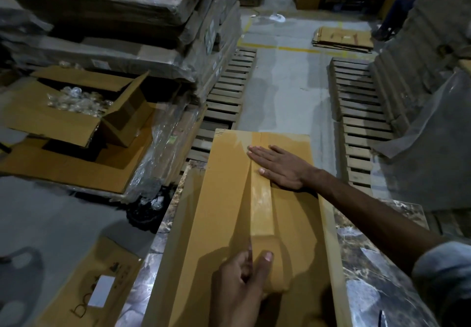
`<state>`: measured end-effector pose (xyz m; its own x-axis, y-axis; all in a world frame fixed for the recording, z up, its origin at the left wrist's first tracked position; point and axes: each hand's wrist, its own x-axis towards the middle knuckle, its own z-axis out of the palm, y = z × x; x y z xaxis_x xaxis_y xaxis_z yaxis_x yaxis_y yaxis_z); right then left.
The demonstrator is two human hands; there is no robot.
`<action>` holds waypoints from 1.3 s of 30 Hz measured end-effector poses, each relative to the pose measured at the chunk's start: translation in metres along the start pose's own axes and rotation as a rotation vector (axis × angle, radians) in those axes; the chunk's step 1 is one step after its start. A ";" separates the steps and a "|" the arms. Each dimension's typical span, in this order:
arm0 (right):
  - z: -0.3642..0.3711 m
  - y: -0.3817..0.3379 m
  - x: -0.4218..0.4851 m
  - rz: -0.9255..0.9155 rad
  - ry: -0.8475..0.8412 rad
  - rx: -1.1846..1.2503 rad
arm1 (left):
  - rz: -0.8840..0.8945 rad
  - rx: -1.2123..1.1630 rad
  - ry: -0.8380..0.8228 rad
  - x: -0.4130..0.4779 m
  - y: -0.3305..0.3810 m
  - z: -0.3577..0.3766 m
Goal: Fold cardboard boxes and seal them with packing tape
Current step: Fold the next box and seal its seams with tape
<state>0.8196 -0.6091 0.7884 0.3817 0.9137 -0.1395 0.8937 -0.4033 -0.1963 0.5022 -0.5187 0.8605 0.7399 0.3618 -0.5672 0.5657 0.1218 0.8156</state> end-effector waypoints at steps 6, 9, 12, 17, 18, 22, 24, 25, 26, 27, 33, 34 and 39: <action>0.003 -0.020 -0.013 0.013 -0.023 -0.003 | 0.002 0.031 0.046 -0.041 -0.024 -0.003; 0.007 -0.035 -0.020 -0.001 -0.027 -0.026 | -0.010 0.008 0.090 -0.043 -0.026 -0.012; 0.011 -0.050 -0.024 -0.018 -0.031 -0.038 | 0.018 0.021 0.076 -0.045 -0.023 -0.018; 0.015 -0.065 -0.030 -0.032 -0.035 -0.062 | 0.071 0.054 0.089 -0.053 -0.024 -0.016; 0.016 -0.069 -0.032 -0.039 -0.035 -0.064 | 0.069 0.046 0.111 -0.054 -0.025 -0.016; 0.021 -0.086 -0.044 -0.064 -0.045 -0.058 | 0.088 0.042 0.160 -0.053 -0.029 -0.015; 0.028 -0.095 -0.052 -0.074 -0.050 -0.070 | 0.072 0.023 0.110 -0.052 -0.030 -0.013; 0.031 -0.098 -0.056 -0.075 -0.051 -0.079 | 0.073 0.017 0.066 -0.050 -0.031 -0.013; 0.034 -0.102 -0.059 -0.073 -0.054 -0.085 | 0.083 0.011 0.035 -0.048 -0.033 -0.013; 0.037 -0.105 -0.062 -0.072 -0.055 -0.086 | 0.093 -0.004 0.021 -0.047 -0.035 -0.013; 0.041 -0.119 -0.071 -0.064 -0.060 -0.059 | 0.052 -0.072 -0.002 -0.048 -0.035 -0.017; 0.040 -0.120 -0.071 -0.061 -0.065 -0.048 | 0.036 -0.087 0.008 -0.051 -0.036 -0.017; 0.035 -0.124 -0.073 -0.039 -0.095 -0.007 | -0.002 -0.116 0.085 -0.074 -0.045 -0.012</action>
<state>0.6727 -0.6272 0.7891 0.3225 0.9199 -0.2232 0.9093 -0.3666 -0.1969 0.4172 -0.5403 0.8670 0.7023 0.4378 -0.5614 0.5178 0.2271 0.8248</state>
